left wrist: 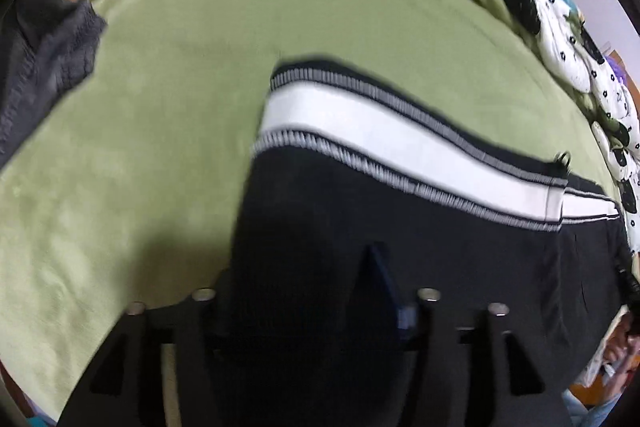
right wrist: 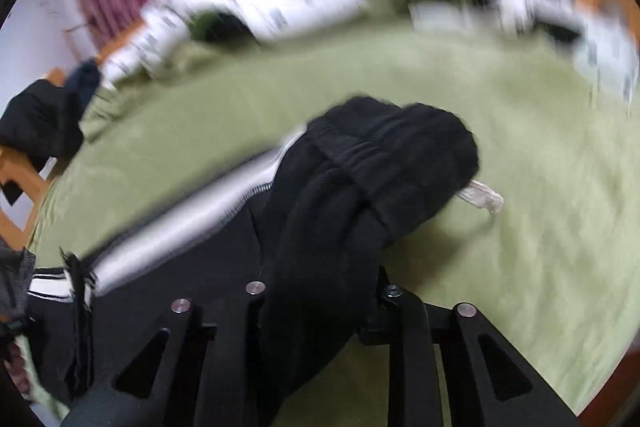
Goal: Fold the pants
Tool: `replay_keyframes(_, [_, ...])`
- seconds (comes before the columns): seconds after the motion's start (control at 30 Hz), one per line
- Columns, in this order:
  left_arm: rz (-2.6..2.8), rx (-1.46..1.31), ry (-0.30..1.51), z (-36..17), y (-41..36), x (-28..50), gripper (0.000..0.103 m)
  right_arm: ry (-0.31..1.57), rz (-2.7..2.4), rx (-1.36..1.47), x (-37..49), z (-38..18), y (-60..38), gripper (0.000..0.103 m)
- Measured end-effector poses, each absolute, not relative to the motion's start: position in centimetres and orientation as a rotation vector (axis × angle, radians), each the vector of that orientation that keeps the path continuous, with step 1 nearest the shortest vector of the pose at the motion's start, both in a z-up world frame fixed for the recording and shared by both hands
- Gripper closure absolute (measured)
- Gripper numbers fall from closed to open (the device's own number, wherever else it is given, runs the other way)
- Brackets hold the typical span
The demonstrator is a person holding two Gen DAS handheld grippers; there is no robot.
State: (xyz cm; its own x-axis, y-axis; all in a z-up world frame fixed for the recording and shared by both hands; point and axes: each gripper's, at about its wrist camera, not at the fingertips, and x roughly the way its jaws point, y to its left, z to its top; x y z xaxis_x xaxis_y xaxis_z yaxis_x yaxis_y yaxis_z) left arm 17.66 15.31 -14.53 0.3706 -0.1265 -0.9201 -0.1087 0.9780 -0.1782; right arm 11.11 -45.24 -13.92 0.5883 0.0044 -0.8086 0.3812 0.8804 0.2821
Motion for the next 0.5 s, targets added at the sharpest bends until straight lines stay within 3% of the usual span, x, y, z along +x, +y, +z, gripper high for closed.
replay_keyframes(0.07, [0.013, -0.223, 1.173, -14.2, 15.4, 17.0, 0.043, 0.960, -0.213, 0.504, 10.3, -15.1, -45.8, 0.070])
replay_keyframes(0.2, [0.041, -0.234, 1.113, -12.1, 15.7, 14.5, 0.043, 0.981, -0.254, 0.329, 9.1, -13.4, -44.6, 0.061])
replay_keyframes(0.37, [0.035, -0.188, 1.026, -10.0, 15.1, 10.5, 0.034, 0.870, -0.330, 0.257, 5.9, -8.8, -43.0, 0.060])
replay_keyframes(0.5, [0.022, -0.117, 1.124, -13.0, 13.7, 9.8, 0.032, 0.793, -0.271, 0.245, 6.7, -6.4, -39.5, 0.059])
